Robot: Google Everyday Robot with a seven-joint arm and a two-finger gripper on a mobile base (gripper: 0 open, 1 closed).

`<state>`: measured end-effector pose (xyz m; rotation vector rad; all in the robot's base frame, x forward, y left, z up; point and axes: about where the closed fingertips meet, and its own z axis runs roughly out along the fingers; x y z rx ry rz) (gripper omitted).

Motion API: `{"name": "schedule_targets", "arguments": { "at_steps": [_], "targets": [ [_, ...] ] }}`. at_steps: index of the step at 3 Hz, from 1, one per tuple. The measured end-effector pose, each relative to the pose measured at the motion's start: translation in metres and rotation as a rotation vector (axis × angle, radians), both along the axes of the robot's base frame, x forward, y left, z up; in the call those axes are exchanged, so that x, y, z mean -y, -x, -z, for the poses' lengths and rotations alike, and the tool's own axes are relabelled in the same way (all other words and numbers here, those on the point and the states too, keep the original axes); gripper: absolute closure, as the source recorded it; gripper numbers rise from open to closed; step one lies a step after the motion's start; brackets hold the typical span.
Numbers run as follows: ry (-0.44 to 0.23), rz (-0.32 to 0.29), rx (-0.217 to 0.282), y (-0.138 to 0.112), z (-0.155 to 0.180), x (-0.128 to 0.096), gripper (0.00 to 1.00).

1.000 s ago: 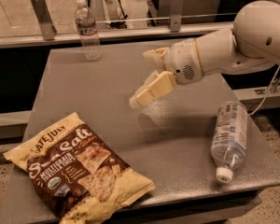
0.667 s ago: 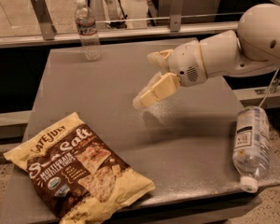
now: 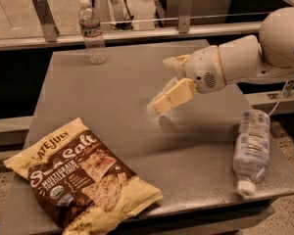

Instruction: Knock blue plastic bottle over

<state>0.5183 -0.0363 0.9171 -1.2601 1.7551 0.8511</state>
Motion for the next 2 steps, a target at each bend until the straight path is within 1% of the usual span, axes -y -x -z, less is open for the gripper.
{"name": "schedule_targets", "arguments": {
  "at_steps": [1,2],
  "targets": [
    [0.015,0.050,-0.002,-0.007,0.005,0.024,0.00],
    [0.012,0.129,0.024,-0.023,0.007,0.068,0.00]
  ]
}}
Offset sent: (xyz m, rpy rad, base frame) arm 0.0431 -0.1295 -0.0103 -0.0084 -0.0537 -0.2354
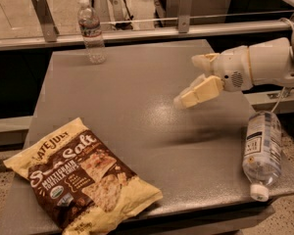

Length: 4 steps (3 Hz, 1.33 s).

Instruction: Knock blue plastic bottle over

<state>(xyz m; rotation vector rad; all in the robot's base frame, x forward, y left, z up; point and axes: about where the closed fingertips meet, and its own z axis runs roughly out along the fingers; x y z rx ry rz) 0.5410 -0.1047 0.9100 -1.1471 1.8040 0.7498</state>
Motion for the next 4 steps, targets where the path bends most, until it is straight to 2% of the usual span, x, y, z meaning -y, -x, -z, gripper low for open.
{"name": "schedule_targets", "arguments": {
  "at_steps": [1,2,3,4],
  "targets": [
    [-0.043,0.106,0.087,-0.030,-0.007,0.061,0.00],
    [-0.059,0.189,0.187,-0.059,-0.026,0.114,0.00],
    [-0.073,0.237,0.273,-0.077,-0.052,0.151,0.00],
    [-0.075,0.242,0.292,-0.079,-0.061,0.155,0.00]
  ]
}}
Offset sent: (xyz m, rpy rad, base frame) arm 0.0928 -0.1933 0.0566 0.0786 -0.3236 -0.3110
